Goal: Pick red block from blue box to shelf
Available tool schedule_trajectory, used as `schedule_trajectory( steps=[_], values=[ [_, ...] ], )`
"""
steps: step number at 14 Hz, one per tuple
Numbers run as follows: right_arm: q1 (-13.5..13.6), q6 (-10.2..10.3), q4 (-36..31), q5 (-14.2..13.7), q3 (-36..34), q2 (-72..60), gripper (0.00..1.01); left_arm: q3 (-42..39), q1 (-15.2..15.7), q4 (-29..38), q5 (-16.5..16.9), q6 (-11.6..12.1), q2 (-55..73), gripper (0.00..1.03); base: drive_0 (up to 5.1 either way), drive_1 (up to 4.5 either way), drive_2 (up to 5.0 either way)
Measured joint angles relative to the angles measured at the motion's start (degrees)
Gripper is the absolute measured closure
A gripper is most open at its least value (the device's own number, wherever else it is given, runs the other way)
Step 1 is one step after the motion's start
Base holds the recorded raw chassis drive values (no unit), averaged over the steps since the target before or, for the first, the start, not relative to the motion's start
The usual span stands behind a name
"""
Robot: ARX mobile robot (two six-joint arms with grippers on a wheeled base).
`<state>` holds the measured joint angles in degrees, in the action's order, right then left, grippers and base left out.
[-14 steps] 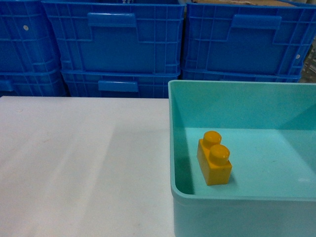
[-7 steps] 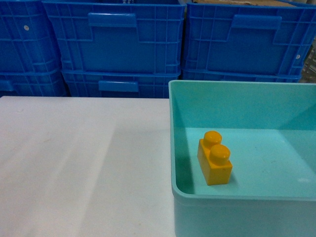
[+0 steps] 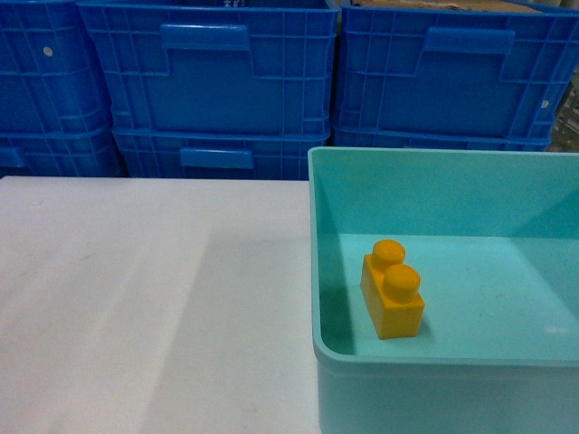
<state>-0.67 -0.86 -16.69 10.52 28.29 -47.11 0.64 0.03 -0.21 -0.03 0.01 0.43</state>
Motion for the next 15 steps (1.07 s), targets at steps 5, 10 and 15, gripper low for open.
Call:
schedule_trajectory(
  steps=[5, 10, 15],
  values=[
    [1.1, 1.7, -4.2, -2.8, -4.2, 1.5, 0.72, 0.0, 0.0, 0.0, 0.0, 0.0, 0.0, 0.05, 0.0, 0.00, 0.0],
    [2.5, 2.7, -8.6, -6.0, -6.5, 2.6, 0.73, 0.0, 0.0, 0.0, 0.0, 0.0, 0.0, 0.05, 0.0, 0.00, 0.0],
    [1.5, 2.7, -10.0, -5.8, -7.0, 1.7, 0.73, 0.0, 0.0, 0.0, 0.0, 0.0, 0.0, 0.05, 0.0, 0.00, 0.0]
  ],
)
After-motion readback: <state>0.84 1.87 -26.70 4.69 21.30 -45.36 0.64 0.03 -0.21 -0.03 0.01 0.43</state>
